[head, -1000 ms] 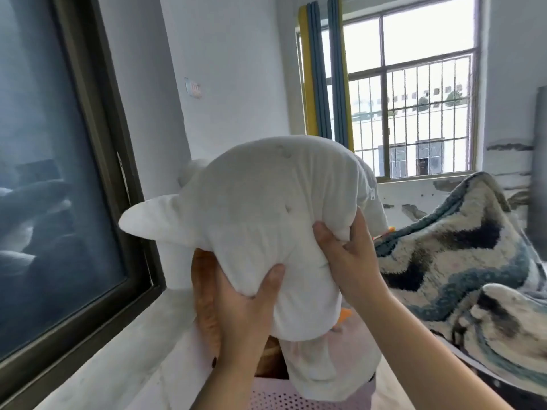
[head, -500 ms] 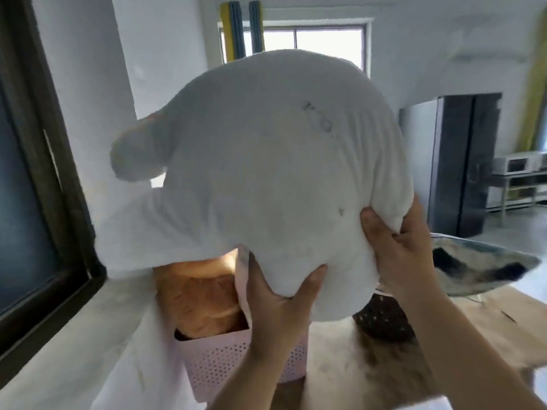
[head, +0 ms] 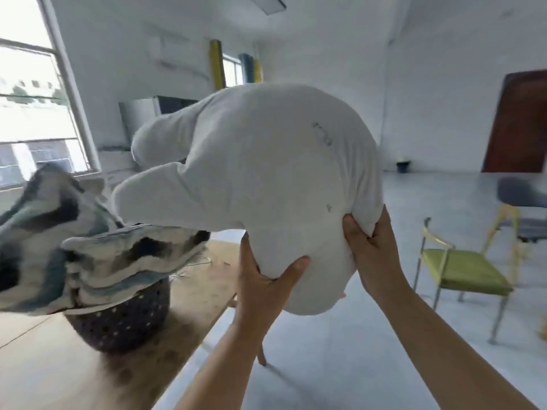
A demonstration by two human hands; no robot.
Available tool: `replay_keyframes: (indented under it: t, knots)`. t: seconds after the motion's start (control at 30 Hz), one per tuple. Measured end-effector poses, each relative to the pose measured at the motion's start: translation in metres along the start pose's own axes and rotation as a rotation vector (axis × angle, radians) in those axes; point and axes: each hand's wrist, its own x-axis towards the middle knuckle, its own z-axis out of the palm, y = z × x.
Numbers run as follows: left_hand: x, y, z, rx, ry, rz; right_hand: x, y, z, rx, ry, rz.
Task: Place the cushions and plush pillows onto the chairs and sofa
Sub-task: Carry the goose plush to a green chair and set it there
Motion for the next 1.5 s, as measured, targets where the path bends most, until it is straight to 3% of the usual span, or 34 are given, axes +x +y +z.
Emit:
replay_keyframes:
  t: [0.17,0.3,0.53,0.67,0.8,0.97,1.2,1.33,1.4,1.5]
  knots:
    - [-0.024,-0.067,0.108,-0.11,-0.256,-0.247,-0.01,0.067,-0.107,-0.185,0.194,0.194]
    - [-0.065,-0.136,0.181,-0.121,-0.318,-0.516,-0.034,0.141,-0.182,-0.396,0.301,0.452]
    - [-0.125,-0.233,0.257,0.102,-0.444,-0.917,-0.079,0.253,-0.269,-0.626,0.293,1.001]
    - [-0.105,-0.282,0.29,0.23,-0.476,-1.07,-0.055,0.306,-0.286,-0.625,0.275,1.104]
    - [-0.037,-0.337,0.352,0.185,-0.526,-0.953,0.017,0.372,-0.312,-0.595,0.412,1.04]
    - [0.035,-0.424,0.439,0.02,-0.73,-0.892,0.103,0.433,-0.344,-0.525,0.654,0.915]
    - [0.063,-0.487,0.563,-0.007,-1.043,-0.868,0.157,0.473,-0.42,-0.583,0.961,1.016]
    - [0.062,-0.521,0.67,0.011,-1.209,-0.893,0.171,0.518,-0.494,-0.675,1.218,1.063]
    - [0.063,-0.532,0.736,0.001,-1.283,-0.896,0.184,0.541,-0.547,-0.697,1.203,1.07]
    - [0.07,-0.534,0.836,-0.018,-1.323,-0.881,0.22,0.551,-0.632,-0.749,1.362,0.993]
